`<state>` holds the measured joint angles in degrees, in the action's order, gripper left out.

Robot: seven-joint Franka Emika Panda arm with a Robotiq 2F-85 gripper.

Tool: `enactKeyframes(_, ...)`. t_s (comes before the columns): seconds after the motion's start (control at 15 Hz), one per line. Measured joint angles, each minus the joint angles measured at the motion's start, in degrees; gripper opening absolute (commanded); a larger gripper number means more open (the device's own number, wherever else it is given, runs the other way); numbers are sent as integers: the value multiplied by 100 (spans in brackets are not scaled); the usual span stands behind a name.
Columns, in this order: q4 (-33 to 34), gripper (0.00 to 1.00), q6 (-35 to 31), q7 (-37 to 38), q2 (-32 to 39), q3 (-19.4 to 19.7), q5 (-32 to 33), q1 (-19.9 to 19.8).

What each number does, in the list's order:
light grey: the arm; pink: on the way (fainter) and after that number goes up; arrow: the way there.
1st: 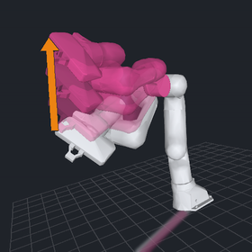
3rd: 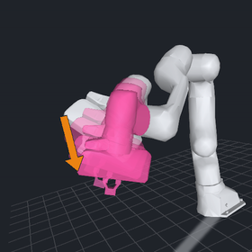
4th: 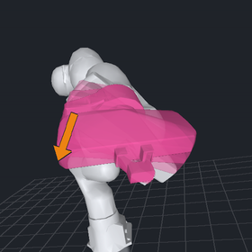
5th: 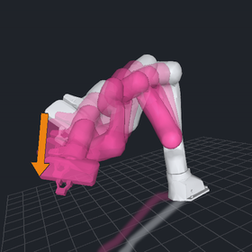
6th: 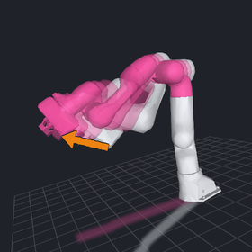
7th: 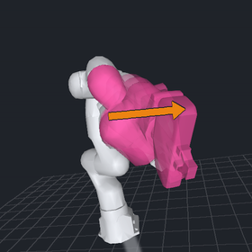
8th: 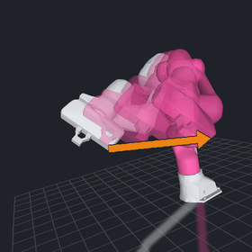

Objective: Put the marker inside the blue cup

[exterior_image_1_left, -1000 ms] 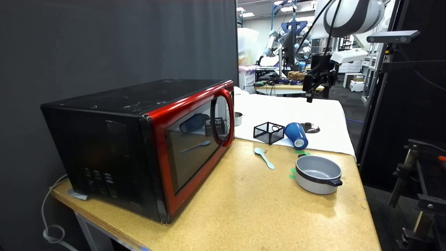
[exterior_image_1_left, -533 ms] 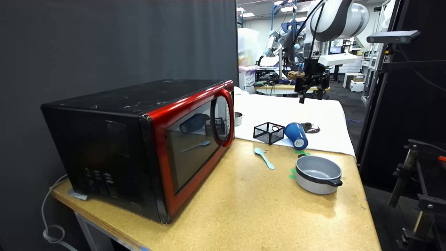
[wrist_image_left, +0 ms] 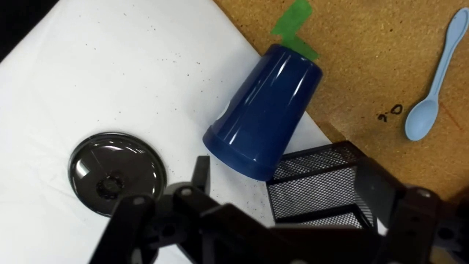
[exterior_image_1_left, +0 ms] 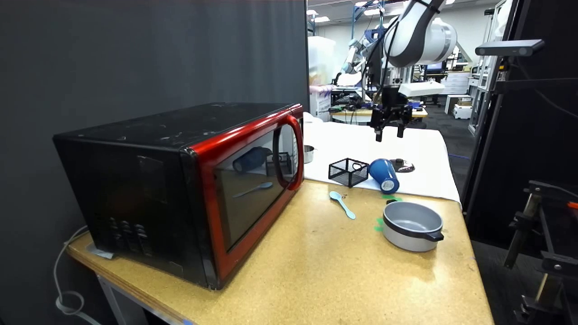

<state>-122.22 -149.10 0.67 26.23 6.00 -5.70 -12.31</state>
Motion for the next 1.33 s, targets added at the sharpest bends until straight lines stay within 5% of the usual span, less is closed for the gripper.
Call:
enactKeyframes(0.47,681,100,141,-2798,742,-864,-739,-1056)
enactKeyframes(0.73,1251,100,862,-4295,1088,-1250,-966,-1779)
enactKeyframes(1.33,2143,100,2133,-5553,1780,-1254,-973,-1755)
